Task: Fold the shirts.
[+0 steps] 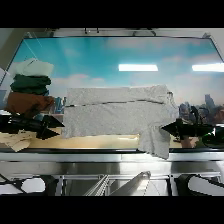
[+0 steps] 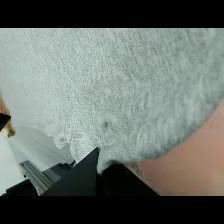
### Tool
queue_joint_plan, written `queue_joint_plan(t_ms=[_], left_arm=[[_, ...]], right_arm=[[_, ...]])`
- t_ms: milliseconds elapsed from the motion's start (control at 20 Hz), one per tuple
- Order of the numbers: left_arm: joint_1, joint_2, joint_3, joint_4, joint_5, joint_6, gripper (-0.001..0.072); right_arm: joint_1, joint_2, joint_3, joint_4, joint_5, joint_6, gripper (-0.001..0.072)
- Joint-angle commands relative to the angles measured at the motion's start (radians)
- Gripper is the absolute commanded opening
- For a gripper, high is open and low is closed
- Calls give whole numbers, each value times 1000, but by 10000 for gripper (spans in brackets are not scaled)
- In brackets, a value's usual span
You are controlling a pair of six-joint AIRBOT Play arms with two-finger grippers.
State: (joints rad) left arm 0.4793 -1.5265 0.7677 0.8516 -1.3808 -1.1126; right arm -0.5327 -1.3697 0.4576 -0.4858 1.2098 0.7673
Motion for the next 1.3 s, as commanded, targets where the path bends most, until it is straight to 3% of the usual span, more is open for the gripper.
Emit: queue_joint_plan(t_ms=[0,50,150,350,500,750,1150,1250], left_arm=[[-103,-80,-3,-63,6,16,700],[-124,-102,-2,-70,-23,25,697],[-142,-128,-3,-66,-87,50,523],[-105,-132,-3,-67,-154,50,480],[-43,-132,-3,-67,-183,64,3],[7,-132,-3,-69,-108,77,21],[7,-132,-3,-72,-109,100,25],[7,-129,-3,-176,-165,138,25]], right_arm=[[0,-1,0,19,18,-5,19],[0,-1,0,20,23,-5,19],[-1,0,0,19,37,-5,18],[-2,0,0,19,45,-5,19],[-2,0,0,19,55,-5,19],[-2,0,0,19,55,-5,19],[-2,0,0,21,58,-4,19],[-2,5,0,85,135,-14,19]])
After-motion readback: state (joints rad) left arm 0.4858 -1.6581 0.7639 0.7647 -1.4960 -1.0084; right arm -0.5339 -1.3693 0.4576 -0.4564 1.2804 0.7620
